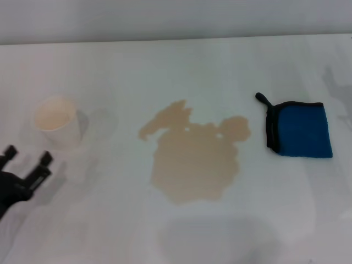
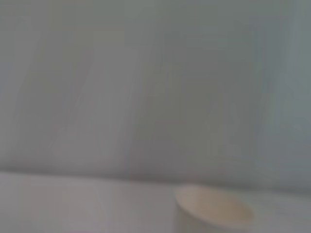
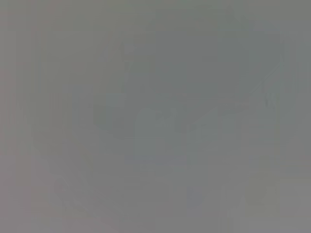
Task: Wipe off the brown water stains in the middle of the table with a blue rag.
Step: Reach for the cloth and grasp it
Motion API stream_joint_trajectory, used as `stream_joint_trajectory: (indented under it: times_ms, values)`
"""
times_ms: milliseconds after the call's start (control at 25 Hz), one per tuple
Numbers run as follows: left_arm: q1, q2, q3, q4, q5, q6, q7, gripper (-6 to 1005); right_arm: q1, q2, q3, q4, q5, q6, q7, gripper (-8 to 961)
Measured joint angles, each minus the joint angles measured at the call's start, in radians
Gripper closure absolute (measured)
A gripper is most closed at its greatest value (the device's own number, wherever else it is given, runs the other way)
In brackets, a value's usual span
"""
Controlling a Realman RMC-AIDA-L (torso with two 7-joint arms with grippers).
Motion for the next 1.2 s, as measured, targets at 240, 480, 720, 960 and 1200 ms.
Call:
stream_joint_trajectory:
  times_ms: [240, 480, 720, 960, 1200]
  values:
    - [0.05, 0.004, 0.0, -0.024, -0.176, -0.122, -0.011, 118, -0.001, -0.011, -0.018, -0.003, -0.079, 0.0, 0.148, 88]
    - [0.053, 0.01, 0.0, -0.025, -0.281, -0.097, -0.025, 117, 0.057, -0.102, -0.021, -0.006, -0.466, 0.025, 0.411, 88]
    - [0.022, 0.011, 0.0, -0.022, -0.319, -0.02, -0.055, 119, 0.171, -0.239, -0.02, -0.036, -0.961, -0.002, 0.871, 89]
    - [-0.009, 0.01, 0.0, -0.024, -0.329, 0.005, -0.055, 121, 0.369, -0.341, -0.016, -0.036, -1.528, -0.045, 1.281, 89]
    - [-0.016, 0.007, 0.0, -0.024, -0.347, 0.015, -0.058, 123, 0.513, -0.38, -0.014, -0.036, -1.872, -0.059, 1.531, 88]
